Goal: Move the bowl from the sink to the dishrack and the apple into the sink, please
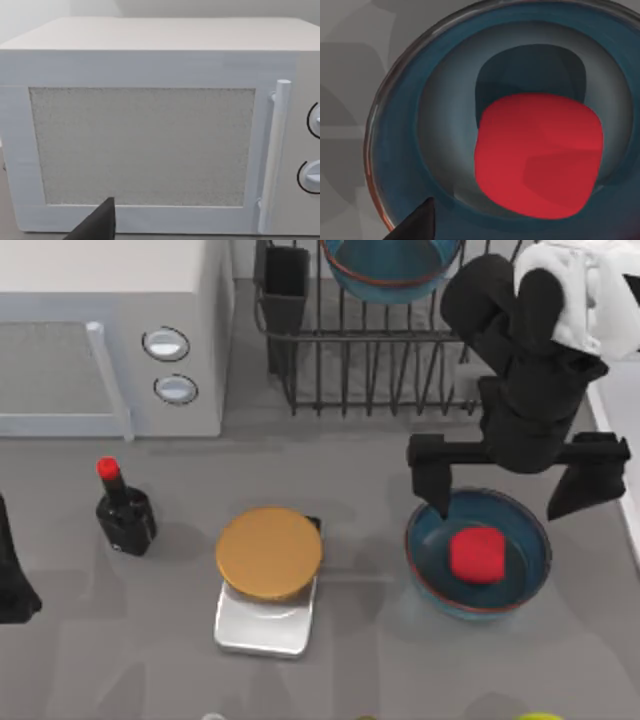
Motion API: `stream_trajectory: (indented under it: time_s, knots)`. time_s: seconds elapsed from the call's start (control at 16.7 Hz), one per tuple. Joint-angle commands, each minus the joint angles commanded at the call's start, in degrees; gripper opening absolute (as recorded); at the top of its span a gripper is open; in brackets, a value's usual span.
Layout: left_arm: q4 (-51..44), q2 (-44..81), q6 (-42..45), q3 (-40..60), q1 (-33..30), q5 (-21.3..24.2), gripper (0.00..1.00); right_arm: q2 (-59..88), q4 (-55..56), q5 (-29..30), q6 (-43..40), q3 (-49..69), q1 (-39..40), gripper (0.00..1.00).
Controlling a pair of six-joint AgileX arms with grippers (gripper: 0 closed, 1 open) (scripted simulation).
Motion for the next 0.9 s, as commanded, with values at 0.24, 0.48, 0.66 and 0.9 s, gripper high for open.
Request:
stream_trajectory:
  time_s: [0.24,0.48,0.66,0.9]
  knots:
    - [0.0,0.0,0.0,0.0,0.0,0.0,1.00,0.2,1.0,0.0,0.0,-0.8,-0.4,1.00]
    - [0.0,0.0,0.0,0.0,0.0,0.0,1.00,3.1,8.7,0.0,0.0,-5.4,-0.1,1.00]
    - [0.0,0.0,0.0,0.0,0.0,0.0,1.00,6.1,16.4,0.0,0.1,-9.8,0.0,1.00]
    - [0.0,0.0,0.0,0.0,0.0,0.0,1.00,8.5,21.8,0.1,0.3,-13.3,0.1,1.00]
